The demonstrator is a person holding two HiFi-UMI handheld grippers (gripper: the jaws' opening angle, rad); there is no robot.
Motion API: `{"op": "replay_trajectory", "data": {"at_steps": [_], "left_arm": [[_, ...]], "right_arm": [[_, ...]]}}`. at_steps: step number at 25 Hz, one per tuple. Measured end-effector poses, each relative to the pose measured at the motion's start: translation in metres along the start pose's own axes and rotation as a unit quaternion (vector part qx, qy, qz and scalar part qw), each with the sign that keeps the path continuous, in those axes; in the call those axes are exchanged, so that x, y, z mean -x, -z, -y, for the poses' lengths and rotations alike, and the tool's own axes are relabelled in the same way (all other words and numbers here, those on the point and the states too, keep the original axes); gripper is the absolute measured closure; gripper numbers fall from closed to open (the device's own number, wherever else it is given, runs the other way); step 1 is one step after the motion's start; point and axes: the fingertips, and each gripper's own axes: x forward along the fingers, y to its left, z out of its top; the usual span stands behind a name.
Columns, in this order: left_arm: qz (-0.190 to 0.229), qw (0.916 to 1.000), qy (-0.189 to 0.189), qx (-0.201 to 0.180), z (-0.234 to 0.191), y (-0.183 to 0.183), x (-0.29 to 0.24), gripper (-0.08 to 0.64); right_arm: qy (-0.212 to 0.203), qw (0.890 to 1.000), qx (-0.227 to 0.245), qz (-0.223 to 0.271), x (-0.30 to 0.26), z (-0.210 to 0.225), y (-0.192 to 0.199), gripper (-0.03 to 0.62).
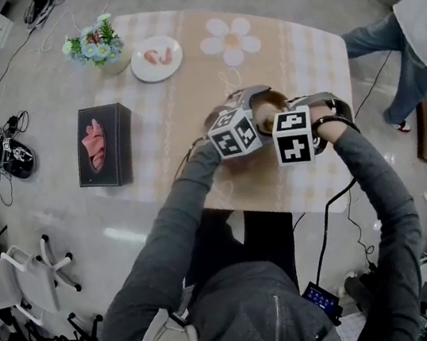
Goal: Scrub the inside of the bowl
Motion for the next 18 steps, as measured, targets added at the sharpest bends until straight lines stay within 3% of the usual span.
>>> {"op": "replay_trajectory", "data": {"at_steps": [8, 18], "left_arm": [[0.0, 1.0, 0.002, 0.001, -0.0002, -0.0017, -0.0005, 0.015], [0.0, 1.0, 0.002, 0.0, -0.0003, -0.0023, -0.0007, 0.015]], "right_arm": [[-0.05, 0.999, -0.005, 0.021, 0.0022, 0.0, -0.0043, 0.529], [-0.072, 0.997, 0.006, 0.04, 0.0031, -0.0004, -0.0095, 0.531]]}}
